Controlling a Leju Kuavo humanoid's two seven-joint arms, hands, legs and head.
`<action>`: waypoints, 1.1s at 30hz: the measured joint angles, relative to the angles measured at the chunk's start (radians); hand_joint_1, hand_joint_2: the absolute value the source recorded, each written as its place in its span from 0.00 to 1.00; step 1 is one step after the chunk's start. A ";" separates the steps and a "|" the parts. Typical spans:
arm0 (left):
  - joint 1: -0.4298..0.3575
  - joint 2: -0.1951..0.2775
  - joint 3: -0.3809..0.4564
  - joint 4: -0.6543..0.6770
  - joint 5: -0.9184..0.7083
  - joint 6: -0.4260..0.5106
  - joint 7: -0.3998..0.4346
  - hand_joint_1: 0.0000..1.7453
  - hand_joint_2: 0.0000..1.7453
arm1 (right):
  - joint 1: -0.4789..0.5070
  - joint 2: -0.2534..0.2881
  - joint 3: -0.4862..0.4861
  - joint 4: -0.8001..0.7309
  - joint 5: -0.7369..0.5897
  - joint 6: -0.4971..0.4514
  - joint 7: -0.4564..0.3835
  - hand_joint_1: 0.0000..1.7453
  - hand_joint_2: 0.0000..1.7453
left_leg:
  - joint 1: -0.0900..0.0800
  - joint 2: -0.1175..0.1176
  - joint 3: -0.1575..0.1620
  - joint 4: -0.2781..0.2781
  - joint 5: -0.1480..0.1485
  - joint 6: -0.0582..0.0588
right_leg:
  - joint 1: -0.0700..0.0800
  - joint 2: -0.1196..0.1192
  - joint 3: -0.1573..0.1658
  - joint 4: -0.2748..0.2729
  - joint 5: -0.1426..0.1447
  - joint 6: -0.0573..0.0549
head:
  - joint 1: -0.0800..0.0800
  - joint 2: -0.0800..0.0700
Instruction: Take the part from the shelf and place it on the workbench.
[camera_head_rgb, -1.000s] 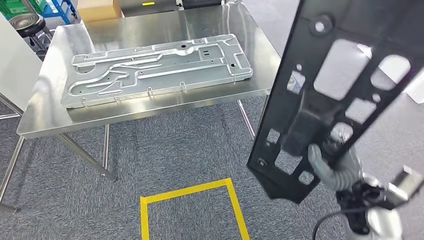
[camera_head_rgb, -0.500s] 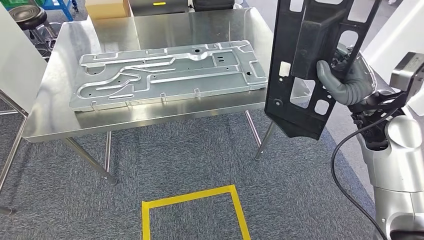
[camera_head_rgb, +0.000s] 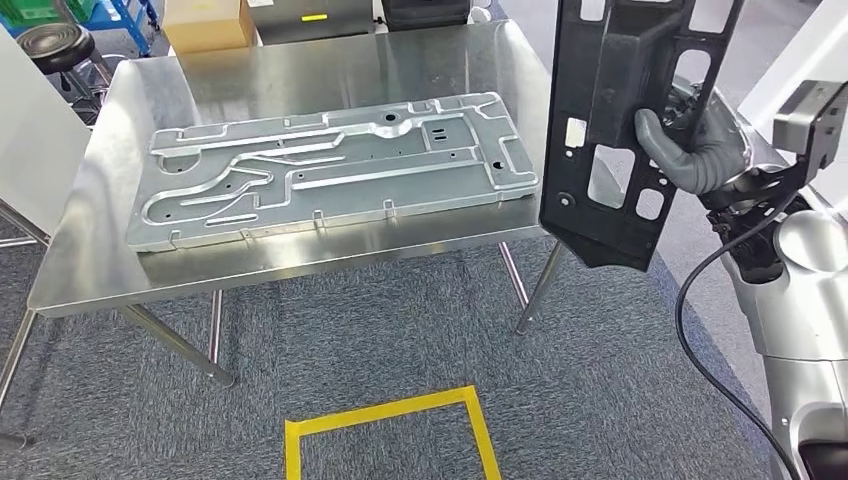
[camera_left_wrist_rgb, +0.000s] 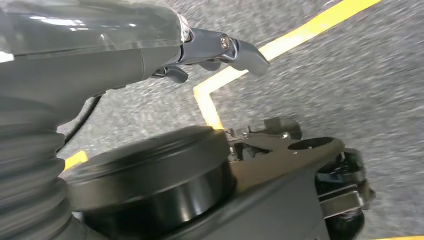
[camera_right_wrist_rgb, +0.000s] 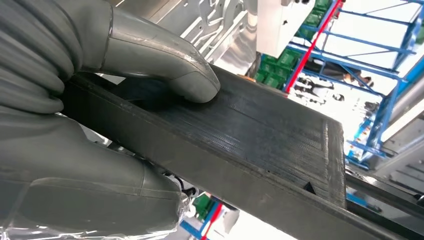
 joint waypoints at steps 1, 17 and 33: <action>-0.001 0.000 0.000 0.000 0.001 0.001 -0.001 0.00 1.00 | -0.012 0.000 0.015 0.015 0.003 -0.002 -0.002 1.00 1.00 | 0.004 0.002 -0.007 -0.016 0.035 -0.004 | -0.002 0.000 0.012 0.001 -0.009 0.003 | 0.000 0.000; -0.001 0.000 -0.011 0.000 -0.042 -0.008 0.000 0.00 1.00 | -0.394 0.080 0.283 0.338 0.215 -0.099 0.009 1.00 1.00 | -0.004 -0.003 0.125 -0.287 0.137 0.051 | -0.001 0.002 -0.169 0.291 -0.076 0.039 | 0.000 0.000; -0.018 0.006 -0.025 0.000 -0.047 -0.020 -0.005 0.00 1.00 | -0.667 0.388 0.663 0.793 0.813 -0.395 -0.132 1.00 1.00 | 0.008 0.007 -0.012 -0.076 0.104 -0.015 | 0.010 0.006 -0.018 0.014 0.011 -0.014 | 0.001 0.000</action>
